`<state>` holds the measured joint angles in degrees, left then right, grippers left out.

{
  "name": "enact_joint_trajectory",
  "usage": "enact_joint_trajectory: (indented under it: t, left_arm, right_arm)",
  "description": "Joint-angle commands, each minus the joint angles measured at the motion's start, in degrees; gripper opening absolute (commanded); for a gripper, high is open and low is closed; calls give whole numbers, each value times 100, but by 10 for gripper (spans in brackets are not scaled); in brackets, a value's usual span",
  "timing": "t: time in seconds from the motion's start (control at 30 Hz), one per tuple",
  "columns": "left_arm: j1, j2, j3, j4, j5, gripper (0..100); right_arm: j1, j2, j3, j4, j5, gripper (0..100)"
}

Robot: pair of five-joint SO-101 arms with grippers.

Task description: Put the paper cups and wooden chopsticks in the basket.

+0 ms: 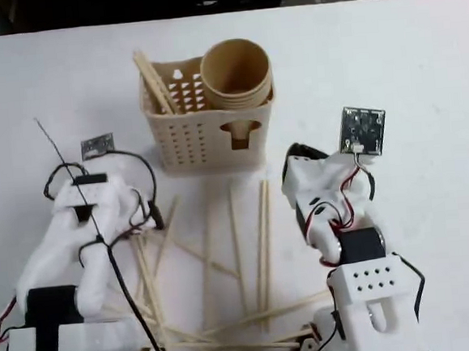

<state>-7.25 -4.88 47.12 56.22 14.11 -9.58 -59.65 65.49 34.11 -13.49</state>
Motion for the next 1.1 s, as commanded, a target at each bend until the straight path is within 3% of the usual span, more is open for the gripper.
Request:
enact_joint_trajectory:
  t: [0.0,0.13,0.53,1.07]
  left_arm:
    - [13,-4,-149,18,-35,94]
    - [13,-4,-255,18,-448,24]
    - [4,-22,-800,158,-484,24]
    - [13,-31,-3130,1952,-527,23]
  right_arm:
    - [13,-127,-26,-119,-26,35]
    - [13,-127,-26,-119,-26,35]
    - [13,-127,-18,-119,-35,35]
    - [13,-127,-18,-119,-26,35]
